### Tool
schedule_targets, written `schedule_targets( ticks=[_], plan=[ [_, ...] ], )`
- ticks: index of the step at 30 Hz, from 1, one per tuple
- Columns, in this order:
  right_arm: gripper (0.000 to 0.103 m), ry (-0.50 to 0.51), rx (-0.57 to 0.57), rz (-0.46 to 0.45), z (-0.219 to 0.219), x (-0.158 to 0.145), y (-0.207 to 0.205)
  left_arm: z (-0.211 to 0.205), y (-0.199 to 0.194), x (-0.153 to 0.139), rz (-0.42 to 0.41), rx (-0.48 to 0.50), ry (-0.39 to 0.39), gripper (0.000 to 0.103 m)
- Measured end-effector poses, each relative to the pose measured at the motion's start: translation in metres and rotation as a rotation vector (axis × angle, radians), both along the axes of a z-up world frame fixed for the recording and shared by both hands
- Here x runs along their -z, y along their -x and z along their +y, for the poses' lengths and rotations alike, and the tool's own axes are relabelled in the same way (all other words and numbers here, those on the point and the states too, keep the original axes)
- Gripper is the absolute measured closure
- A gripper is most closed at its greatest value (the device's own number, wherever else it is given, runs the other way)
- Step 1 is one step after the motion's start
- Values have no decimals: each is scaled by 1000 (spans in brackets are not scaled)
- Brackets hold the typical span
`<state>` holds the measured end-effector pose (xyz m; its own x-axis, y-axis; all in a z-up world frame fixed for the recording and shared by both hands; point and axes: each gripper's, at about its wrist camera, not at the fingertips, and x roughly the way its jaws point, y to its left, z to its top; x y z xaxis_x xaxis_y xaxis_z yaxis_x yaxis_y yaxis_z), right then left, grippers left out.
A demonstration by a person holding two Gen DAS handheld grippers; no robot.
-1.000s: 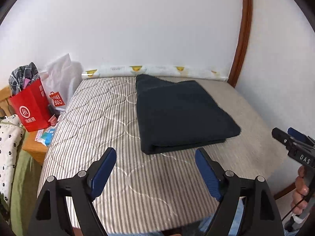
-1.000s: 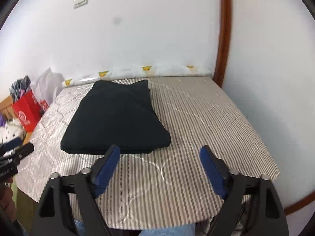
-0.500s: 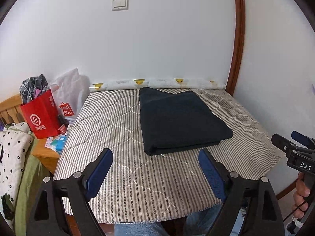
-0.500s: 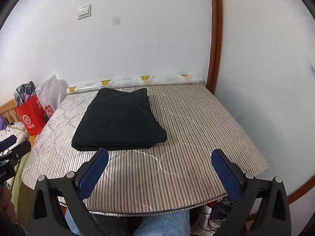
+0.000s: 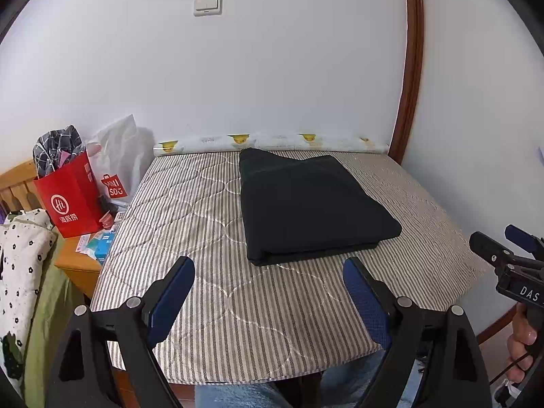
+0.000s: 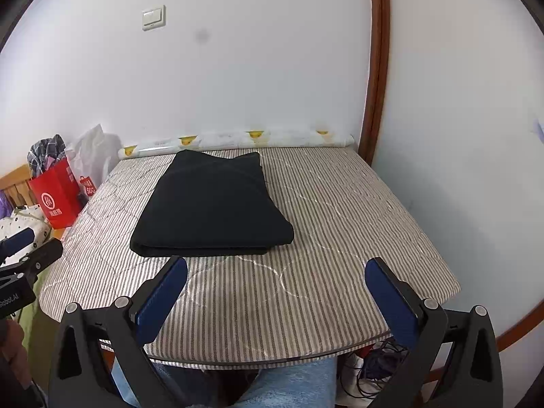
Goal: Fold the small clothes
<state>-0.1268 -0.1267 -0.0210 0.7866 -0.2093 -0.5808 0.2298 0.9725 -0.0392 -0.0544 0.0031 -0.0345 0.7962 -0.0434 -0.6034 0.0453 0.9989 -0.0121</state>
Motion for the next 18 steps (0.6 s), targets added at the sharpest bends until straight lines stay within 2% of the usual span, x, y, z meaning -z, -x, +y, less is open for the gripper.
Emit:
schedule_targets(
  ticks=[18],
  plan=[
    [0, -1, -2, -9, -8, 0, 3, 3, 0, -1, 4, -6, 12, 15]
  ],
)
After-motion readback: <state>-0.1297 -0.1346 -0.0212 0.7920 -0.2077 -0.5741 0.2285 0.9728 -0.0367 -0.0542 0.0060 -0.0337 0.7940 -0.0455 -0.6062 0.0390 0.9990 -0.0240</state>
